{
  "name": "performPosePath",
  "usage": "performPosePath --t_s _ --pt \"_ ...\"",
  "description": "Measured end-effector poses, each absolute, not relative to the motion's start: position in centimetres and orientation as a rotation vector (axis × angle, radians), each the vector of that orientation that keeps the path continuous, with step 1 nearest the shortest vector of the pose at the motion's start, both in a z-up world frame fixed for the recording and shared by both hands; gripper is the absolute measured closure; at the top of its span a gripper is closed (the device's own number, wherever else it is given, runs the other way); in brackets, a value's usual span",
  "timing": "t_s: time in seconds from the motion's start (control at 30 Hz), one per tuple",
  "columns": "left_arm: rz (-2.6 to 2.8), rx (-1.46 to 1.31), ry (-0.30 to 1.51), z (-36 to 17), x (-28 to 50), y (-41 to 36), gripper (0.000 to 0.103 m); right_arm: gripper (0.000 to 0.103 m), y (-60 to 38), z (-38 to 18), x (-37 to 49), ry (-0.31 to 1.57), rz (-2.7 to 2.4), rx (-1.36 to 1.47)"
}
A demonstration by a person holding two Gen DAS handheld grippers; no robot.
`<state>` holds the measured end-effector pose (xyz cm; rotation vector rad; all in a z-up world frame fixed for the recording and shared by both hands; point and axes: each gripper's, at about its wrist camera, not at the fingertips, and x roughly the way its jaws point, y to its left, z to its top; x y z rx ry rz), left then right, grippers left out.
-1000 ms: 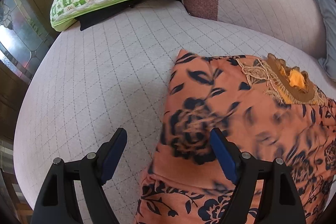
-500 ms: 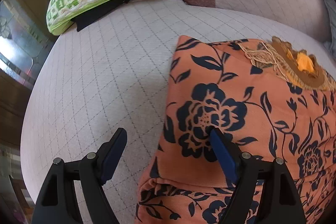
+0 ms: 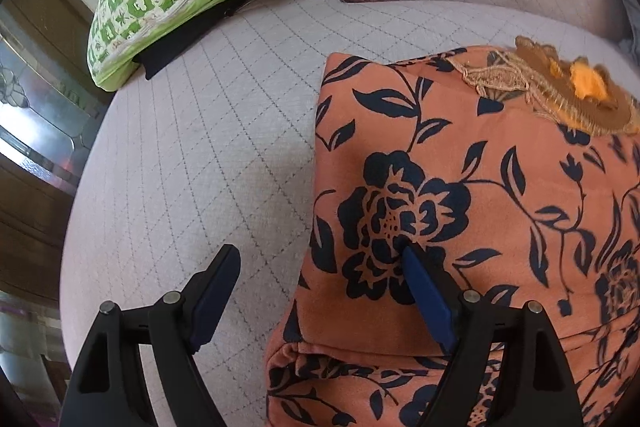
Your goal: Fold small clothes
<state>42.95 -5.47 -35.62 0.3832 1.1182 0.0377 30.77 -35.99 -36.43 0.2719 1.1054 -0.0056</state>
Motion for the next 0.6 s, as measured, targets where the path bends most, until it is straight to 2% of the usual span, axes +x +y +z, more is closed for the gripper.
performPosePath --t_s 0.27,0.3,0.33,0.37,0.43,0.6 --pt "0.030 0.379 1.089 -34.2 41.4 -5.4 0.019 0.092 -34.1 -32.9 29.5 0.994 0.055 0.256" --pt "0.028 0.407 1.096 -34.9 41.2 -5.7 0.019 0.090 -33.3 -33.1 29.4 1.001 0.081 0.263" --pt "0.028 0.437 1.107 -35.9 41.1 -5.9 0.018 0.080 -32.6 -34.1 29.7 1.039 0.101 0.273" --pt "0.031 0.449 1.098 -36.2 40.9 -6.0 0.018 0.076 -32.1 -35.3 29.9 1.093 0.103 0.273" --pt "0.036 0.470 1.083 -35.3 40.3 -6.2 0.018 0.077 -31.4 -36.0 29.3 1.058 0.071 0.253" --pt "-0.004 0.402 1.003 -31.6 36.8 -6.0 0.018 0.077 -30.4 -33.7 26.4 1.024 0.054 0.299"
